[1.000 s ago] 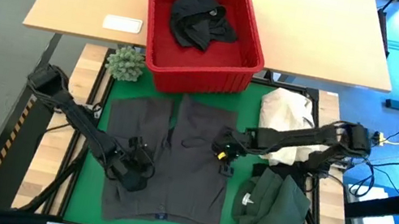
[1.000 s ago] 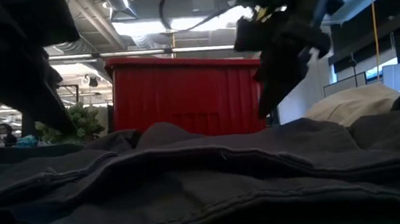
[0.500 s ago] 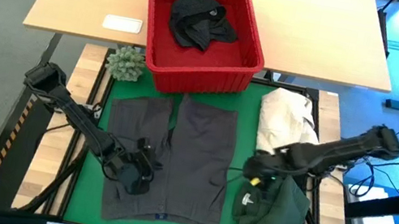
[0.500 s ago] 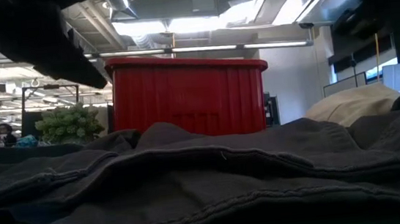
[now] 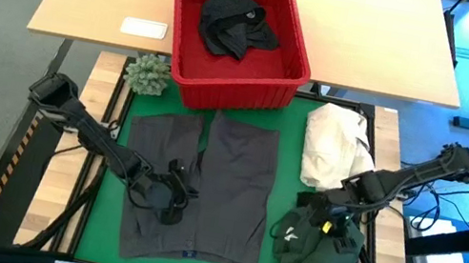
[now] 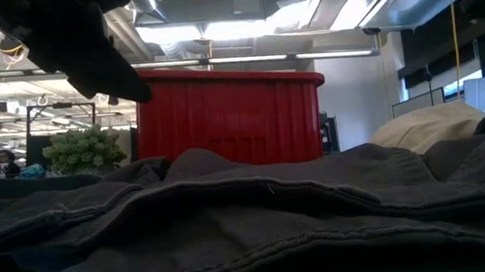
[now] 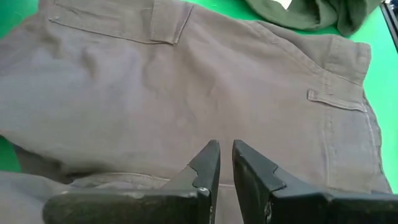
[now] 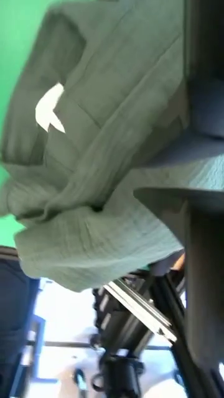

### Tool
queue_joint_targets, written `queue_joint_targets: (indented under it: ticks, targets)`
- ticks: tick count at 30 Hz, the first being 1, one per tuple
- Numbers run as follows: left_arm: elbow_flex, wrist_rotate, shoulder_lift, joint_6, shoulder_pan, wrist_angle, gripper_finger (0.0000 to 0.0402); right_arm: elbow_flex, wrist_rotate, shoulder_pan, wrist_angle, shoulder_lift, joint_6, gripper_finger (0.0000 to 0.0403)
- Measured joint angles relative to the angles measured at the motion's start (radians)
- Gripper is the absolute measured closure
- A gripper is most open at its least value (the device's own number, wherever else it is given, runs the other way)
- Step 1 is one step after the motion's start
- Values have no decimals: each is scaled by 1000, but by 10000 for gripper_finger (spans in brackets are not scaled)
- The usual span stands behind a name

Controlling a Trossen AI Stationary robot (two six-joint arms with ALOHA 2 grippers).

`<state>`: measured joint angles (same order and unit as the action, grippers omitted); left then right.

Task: Fold laundry
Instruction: Adjust the green folded polo shirt

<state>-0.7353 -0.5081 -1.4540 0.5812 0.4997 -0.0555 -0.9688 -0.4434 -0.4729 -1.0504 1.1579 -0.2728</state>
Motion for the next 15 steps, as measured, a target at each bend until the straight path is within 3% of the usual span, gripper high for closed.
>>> queue_joint_targets:
  ticks: [9, 15]
  targets:
    - [0, 2, 0, 54, -45, 0, 362, 0, -59, -38, -1, 50, 115, 179]
    - [-1, 1, 0, 103, -50, 1, 362, 0, 32, -115, -128, 77, 245, 132]
